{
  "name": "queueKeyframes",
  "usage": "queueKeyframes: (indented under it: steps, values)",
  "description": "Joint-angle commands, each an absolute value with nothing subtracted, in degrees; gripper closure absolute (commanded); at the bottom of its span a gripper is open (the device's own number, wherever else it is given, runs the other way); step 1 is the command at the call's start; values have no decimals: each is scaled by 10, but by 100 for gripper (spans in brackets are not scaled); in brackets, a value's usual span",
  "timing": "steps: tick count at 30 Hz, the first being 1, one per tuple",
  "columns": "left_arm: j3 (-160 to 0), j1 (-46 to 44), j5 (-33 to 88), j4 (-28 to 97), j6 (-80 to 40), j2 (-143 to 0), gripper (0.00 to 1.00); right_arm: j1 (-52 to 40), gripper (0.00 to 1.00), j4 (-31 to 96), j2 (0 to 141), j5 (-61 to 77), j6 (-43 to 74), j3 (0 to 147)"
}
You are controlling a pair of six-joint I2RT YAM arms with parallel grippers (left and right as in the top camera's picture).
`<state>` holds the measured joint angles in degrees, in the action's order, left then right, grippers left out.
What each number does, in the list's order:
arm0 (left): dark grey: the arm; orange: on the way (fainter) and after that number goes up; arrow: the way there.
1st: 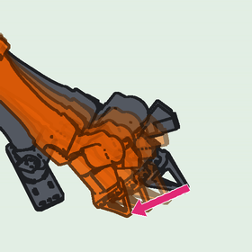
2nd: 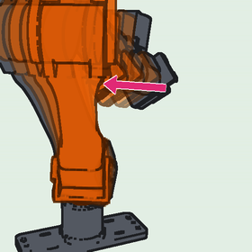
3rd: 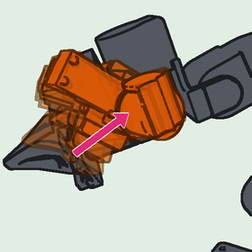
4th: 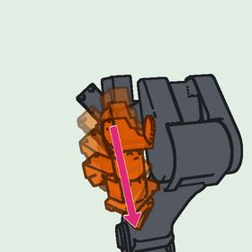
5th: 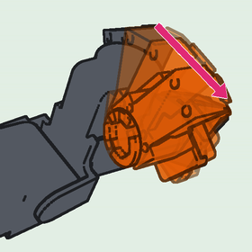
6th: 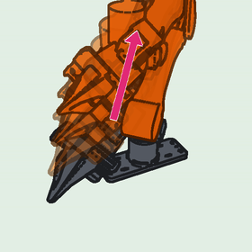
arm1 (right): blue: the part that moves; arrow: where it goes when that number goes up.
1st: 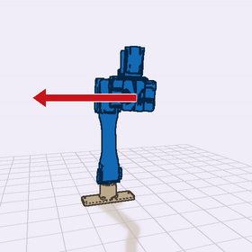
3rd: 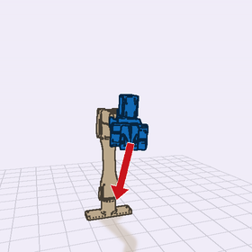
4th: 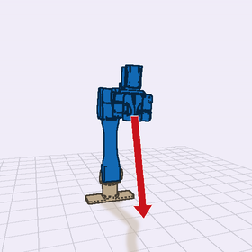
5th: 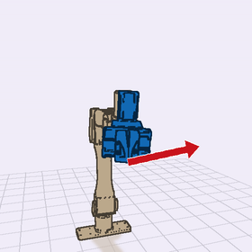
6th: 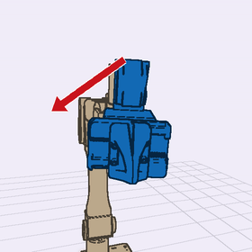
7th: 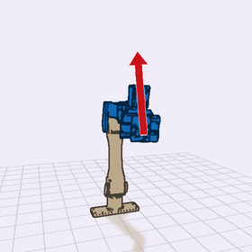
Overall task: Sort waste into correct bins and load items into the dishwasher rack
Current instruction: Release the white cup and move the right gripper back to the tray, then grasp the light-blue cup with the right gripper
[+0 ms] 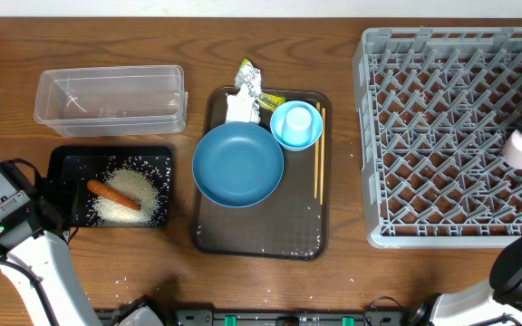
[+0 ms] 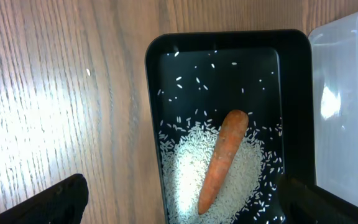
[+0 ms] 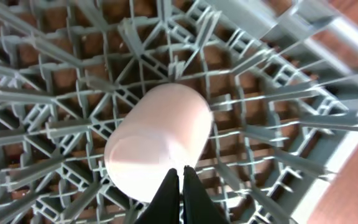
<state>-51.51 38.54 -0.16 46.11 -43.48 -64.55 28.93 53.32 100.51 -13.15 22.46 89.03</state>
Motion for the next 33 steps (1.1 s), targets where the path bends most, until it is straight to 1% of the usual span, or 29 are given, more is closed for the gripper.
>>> queueKeyframes:
  steps: [1, 3, 4, 7, 8, 9, 10, 11, 12, 13, 14, 15, 17, 20, 22, 26, 31, 33]
  values:
    - [-527, 388, -4, 462, -434, -648, 2, 292, 95, 561, 1005, -148, 232, 948]
    - [-527, 388, -4, 462, -434, -648, 2, 290, 99, 597, 1003, -105, 245, 977]
    - [-527, 388, -4, 462, -434, -648, 2, 289, 99, 603, 1002, -74, 246, 982]
    - [-527, 388, -4, 462, -434, -648, 2, 274, 99, 603, 995, 133, 227, 986]
    - [-527, 388, -4, 463, -434, -648, 2, 263, 97, 597, 995, 206, 213, 986]
    - [-527, 388, -4, 463, -434, -648, 2, 248, 91, 588, 995, 268, 198, 985]
    - [-527, 388, -4, 463, -434, -648, 2, 228, 78, 576, 995, 309, 185, 984]
    - [-527, 388, -4, 462, -434, -648, 2, 208, 55, 567, 995, 328, 176, 985]
    - [-527, 388, -4, 463, -434, -648, 2, 182, 27, 554, 995, 333, 170, 985]
    - [-527, 388, -4, 462, -434, -648, 2, 154, 11, 542, 995, 326, 169, 985]
    - [-527, 388, -4, 462, -434, -648, 2, 123, 4, 529, 996, 315, 165, 985]
    - [-527, 388, -4, 462, -434, -648, 2, 95, 1, 519, 998, 300, 161, 985]
    - [-527, 388, -4, 463, -434, -648, 2, 27, 1, 498, 1002, 249, 156, 985]
    - [-527, 388, -4, 463, -434, -648, 2, -81, 1, 478, 1013, 136, 158, 985]
    - [-527, 388, -4, 462, -434, -648, 2, -137, 1, 473, 1023, 70, 161, 985]
    - [-527, 388, -4, 462, -434, -648, 2, -238, 1, 473, 1053, -83, 207, 985]
    - [-527, 388, -4, 463, -434, -648, 2, -291, 1, 463, 1097, -96, 216, 985]
    - [-527, 388, -4, 462, -434, -648, 2, -302, 1, 463, 1120, -103, 239, 985]
